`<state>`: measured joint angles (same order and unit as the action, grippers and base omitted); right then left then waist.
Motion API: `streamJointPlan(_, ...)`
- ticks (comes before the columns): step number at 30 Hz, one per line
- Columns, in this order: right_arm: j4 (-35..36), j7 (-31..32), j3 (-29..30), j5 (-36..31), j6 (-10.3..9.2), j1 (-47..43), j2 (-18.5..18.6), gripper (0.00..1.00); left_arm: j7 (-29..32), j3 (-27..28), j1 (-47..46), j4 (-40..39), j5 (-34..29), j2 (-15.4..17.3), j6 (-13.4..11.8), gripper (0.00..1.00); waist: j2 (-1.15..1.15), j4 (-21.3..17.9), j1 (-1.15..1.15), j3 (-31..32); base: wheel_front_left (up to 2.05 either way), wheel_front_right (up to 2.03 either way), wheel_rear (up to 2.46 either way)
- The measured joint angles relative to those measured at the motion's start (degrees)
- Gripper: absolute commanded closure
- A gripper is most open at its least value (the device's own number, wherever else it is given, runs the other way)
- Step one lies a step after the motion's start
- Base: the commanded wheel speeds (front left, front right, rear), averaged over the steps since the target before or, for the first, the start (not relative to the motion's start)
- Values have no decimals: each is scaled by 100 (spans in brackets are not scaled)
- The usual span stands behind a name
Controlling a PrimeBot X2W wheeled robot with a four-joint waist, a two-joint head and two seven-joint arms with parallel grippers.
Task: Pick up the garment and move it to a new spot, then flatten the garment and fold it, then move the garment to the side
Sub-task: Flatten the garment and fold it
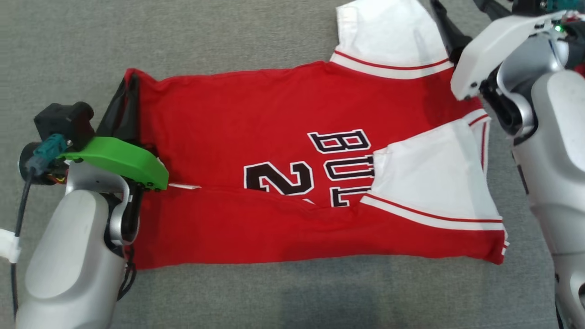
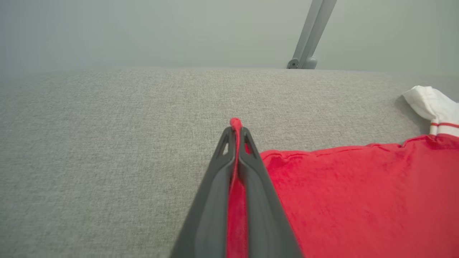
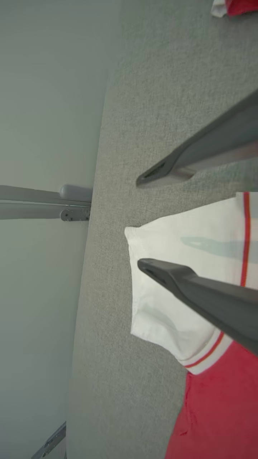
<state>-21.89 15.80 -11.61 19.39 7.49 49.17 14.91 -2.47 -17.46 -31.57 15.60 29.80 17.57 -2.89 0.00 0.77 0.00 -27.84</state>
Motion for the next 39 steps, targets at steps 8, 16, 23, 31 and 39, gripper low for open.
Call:
streamJointPlan(8,-1291,535,40,-323,0,1050,69,0,-402,-187,-187,-9,-53,-393,-5,100,0,576,0,-407,0,0,0)
streamJointPlan(16,-1913,636,97,-533,0,1486,53,25,-627,-249,-313,235,-57,-534,36,100,0,888,0,-707,0,0,0)
streamJointPlan(23,-2206,444,129,-660,7,1602,-93,100,-720,-201,-376,375,-18,-486,45,100,0,824,0,-683,0,0,0)
streamJointPlan(31,-1984,-89,-261,-304,4,1393,-169,100,-872,2,-311,390,109,-289,37,100,0,585,0,-472,0,0,0)
streamJointPlan(39,-457,-509,-688,650,4,220,316,100,-927,181,334,157,205,22,7,100,0,275,0,19,0,0,0)
